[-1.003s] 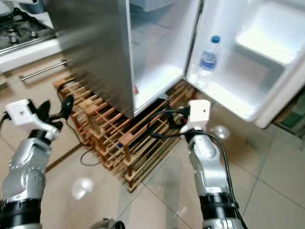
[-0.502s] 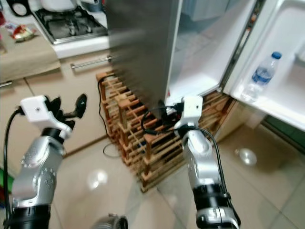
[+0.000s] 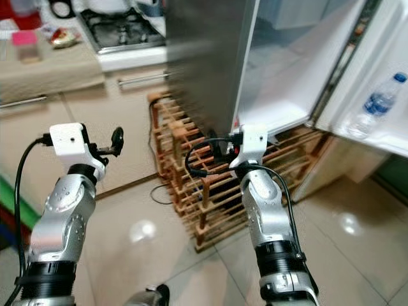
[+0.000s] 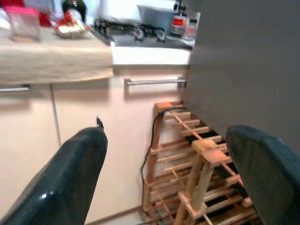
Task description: Restocking fridge
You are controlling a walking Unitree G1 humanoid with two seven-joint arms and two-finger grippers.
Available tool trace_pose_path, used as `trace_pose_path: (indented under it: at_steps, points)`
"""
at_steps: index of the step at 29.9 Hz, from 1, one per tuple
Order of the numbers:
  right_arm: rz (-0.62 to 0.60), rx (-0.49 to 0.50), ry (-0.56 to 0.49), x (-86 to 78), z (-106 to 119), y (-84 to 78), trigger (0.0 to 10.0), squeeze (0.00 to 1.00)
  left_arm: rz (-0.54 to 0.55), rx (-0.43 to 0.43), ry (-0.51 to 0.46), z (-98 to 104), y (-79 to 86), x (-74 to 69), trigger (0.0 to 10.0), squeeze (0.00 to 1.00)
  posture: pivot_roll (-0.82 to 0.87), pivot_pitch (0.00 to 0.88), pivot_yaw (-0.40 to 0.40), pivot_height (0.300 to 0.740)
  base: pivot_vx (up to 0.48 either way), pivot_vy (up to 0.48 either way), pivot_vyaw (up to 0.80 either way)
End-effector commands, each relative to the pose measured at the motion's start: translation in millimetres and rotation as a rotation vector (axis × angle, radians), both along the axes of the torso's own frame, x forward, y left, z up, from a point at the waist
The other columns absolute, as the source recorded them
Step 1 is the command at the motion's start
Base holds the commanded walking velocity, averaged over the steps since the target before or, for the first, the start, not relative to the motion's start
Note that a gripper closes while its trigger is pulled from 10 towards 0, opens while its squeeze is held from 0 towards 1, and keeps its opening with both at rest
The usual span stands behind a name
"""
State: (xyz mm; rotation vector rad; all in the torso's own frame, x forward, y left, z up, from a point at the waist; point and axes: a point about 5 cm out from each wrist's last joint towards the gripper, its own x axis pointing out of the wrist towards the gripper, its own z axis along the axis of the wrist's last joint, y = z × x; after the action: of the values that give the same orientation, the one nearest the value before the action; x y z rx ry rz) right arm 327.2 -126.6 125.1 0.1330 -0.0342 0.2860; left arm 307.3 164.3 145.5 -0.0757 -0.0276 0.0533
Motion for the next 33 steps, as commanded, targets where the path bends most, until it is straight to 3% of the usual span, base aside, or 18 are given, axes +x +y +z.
trace_pose_path:
  at_steps: [1, 10, 17, 28, 33]
  points:
    - [-0.011, 0.012, -0.01, 1.2, 2, -3.5, 10.0, 0.0, -0.015, 0.041, -0.006, 4, -7.4, 4.4, 10.0, 0.0, -0.01, 0.0, 0.0, 0.74, 0.0, 0.0, 0.46]
    - [0.012, 0.038, -0.008, 0.5, 0, 5.3, 10.0, 0.0, -0.003, 0.092, -0.02, 10, -6.6, 11.4, 10.0, 0.0, 0.0, 0.0, 0.011, 0.74, 0.0, 0.0, 0.46]
    - [0.011, 0.035, -0.012, -0.1, 0, 2.1, 10.0, 0.0, 0.041, 0.091, -0.008, 9, 2.4, 15.9, 10.0, 0.0, 0.0, 0.0, 0.006, 0.74, 0.0, 0.0, 0.46]
    - [0.014, 0.023, -0.019, -1.1, 1, -1.0, 10.0, 0.0, 0.022, 0.06, -0.018, 8, -2.2, 16.5, 10.0, 0.0, -0.01, 0.0, 0.002, 0.74, 0.0, 0.0, 0.45]
    - [0.038, 0.014, -0.031, 0.3, 3, 2.9, 10.0, 0.01, -0.001, 0.086, -0.04, 11, -6.4, 17.0, 10.0, 0.0, -0.01, 0.0, 0.003, 0.74, 0.0, 0.0, 0.46]
